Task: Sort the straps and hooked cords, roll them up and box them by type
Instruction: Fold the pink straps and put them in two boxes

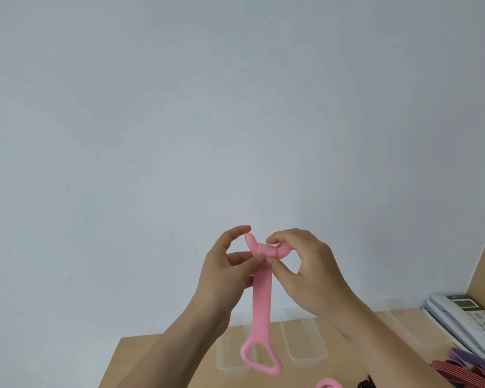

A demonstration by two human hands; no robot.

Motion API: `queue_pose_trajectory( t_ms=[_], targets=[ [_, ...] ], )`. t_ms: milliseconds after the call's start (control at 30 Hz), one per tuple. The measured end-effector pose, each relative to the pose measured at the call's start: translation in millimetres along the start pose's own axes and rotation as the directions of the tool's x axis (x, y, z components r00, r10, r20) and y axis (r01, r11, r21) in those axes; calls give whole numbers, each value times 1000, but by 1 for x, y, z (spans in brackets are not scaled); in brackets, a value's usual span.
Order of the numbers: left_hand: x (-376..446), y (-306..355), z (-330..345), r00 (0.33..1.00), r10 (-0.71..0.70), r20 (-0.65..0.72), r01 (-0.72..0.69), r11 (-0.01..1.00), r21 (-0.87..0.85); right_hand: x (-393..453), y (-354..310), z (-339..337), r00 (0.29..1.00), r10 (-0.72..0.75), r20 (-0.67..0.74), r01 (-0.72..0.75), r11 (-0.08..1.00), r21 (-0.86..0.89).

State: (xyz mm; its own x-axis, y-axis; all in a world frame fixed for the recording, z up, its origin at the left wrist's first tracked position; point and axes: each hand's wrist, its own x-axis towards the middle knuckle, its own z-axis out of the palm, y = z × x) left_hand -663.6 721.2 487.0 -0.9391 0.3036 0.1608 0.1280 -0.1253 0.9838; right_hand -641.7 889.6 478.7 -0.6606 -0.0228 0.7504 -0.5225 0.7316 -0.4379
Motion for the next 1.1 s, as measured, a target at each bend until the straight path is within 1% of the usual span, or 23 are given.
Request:
queue_pose_trajectory(
  t_ms=[67,133,233,367,533,700,900,1033,1100],
  targets=[
    [1,0,-1,1000,31,3,-31,999,36,3,2,-3,995,41,91,-40,999,-8],
    [2,-1,-1,999,44,8,-44,997,63,6,4,-7,985,26,170,-21,999,-32],
    [3,-5,-1,999,49,9,-49,995,88,10,2,-11,975,25,221,-15,999,-48],
    [2,-7,0,999,14,32,-17,996,83,8,-1,-10,987,15,160,-14,1000,-9],
    [3,-8,-1,993,-97,66,89,990,105,6,2,-9,999,7,48,-8,1000,19],
    [3,-5,-2,987,-116,114,109,992,61,1,2,-4,998,-44,-34,44,999,8],
    [-1,2,-1,983,-111,150,109,994,22,-2,5,-1,989,-138,-62,132,987,-89],
    [-1,2,-2,987,-131,97,139,988,-74,-6,6,3,980,-187,-70,177,975,-138],
    [-1,1,-2,986,-141,93,151,982,-116,-7,5,3,978,-203,-54,191,968,-164]
  ],
)
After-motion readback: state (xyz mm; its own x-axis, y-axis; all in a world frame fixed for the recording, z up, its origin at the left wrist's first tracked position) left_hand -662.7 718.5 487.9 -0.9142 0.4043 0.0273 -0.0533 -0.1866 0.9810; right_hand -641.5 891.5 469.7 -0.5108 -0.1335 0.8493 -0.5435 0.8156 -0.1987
